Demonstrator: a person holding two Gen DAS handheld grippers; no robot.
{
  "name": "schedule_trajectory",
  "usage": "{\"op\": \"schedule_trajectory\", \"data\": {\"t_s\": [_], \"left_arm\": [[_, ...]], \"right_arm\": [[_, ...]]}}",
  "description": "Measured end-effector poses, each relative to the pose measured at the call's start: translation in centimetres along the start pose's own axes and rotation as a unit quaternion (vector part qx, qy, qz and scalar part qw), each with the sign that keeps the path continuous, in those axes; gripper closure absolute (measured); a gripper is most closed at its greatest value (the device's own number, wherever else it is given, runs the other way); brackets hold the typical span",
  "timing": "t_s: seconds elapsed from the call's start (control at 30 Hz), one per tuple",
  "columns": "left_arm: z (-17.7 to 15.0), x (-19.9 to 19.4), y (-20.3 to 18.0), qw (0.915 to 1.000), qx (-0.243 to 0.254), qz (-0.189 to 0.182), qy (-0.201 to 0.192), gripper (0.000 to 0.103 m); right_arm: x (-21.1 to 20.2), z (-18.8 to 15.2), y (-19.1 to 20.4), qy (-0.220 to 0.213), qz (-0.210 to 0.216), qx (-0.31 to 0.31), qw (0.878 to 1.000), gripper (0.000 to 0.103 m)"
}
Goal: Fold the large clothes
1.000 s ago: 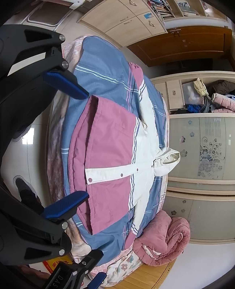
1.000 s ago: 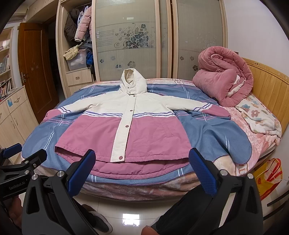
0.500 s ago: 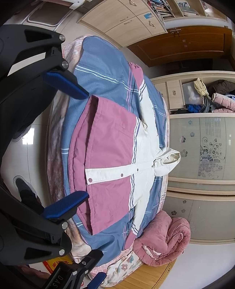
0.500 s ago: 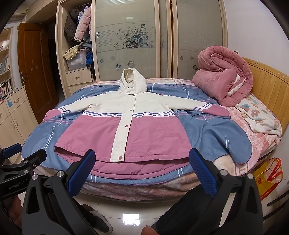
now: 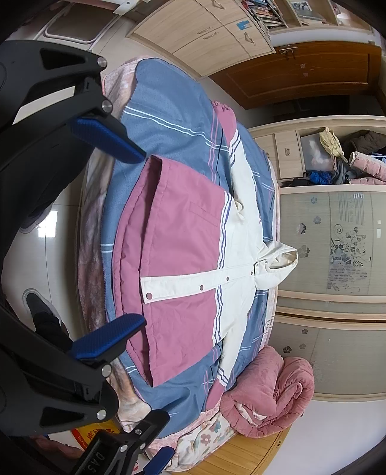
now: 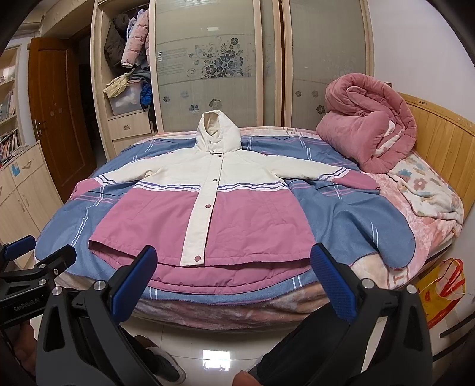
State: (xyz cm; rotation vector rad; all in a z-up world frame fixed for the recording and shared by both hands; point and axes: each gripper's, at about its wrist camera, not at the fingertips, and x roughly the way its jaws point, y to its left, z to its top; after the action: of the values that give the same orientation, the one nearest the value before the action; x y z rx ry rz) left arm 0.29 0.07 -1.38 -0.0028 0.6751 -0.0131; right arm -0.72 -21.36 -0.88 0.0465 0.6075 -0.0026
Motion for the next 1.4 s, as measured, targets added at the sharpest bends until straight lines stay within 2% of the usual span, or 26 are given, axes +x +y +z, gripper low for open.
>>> {"op": "schedule_trajectory", "data": {"t_s": [1.1,1.33,1.4], "left_arm": [[0.5,2.3,-0.4,0.9997,0.004,-0.006,0.025,0.002],[0.3,2.6,-0.3,0.9996,0.003,-0.016,-0.021,0.002],[0.4,3.3,-0.3,0.9996,0.005,-0.023,-0.014,0.002]], "right_arm": [[3.0,-0.3,-0.1,0.024,0.007,0.003,1.000,0.001],[4.5,-0.4,0.0,0.031,0.019,-0.005,0.999,0.001],[5.1,-0.4,-0.3,0.033,0.032,-0.013,0.999,0.001]]}}
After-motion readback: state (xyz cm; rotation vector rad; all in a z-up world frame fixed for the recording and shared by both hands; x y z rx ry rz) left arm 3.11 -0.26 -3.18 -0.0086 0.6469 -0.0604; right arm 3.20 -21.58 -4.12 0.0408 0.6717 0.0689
